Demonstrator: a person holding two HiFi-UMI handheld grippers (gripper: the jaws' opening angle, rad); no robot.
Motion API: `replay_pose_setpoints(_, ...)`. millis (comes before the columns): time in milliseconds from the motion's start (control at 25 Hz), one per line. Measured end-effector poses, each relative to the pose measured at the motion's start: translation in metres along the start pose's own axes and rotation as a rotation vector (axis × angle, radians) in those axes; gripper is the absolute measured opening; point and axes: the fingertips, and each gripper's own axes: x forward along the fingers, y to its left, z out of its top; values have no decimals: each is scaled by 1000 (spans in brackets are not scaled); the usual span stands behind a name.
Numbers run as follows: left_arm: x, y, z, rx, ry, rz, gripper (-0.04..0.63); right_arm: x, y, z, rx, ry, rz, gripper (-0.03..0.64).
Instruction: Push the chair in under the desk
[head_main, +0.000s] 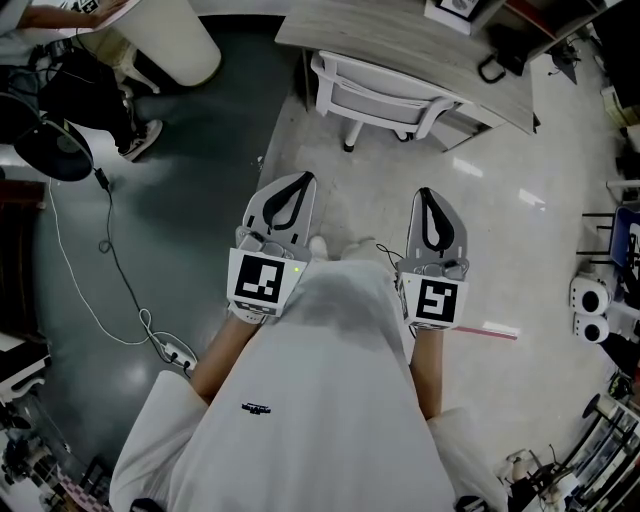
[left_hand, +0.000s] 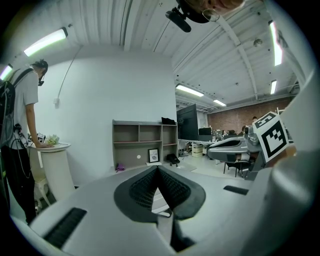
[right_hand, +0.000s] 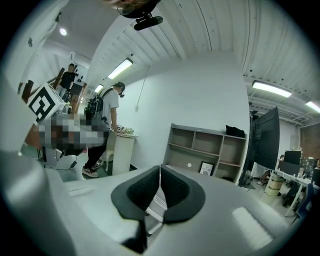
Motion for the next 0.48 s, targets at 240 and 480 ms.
replay_pose_setpoints(240,-4,-3,1,-4,-3,-2,8,-5,0,1,18,1,1,18)
replay_pose_setpoints(480,-5,-7,-2,-5,0,-2,8,-10,1,-4,46,-7,-4,18)
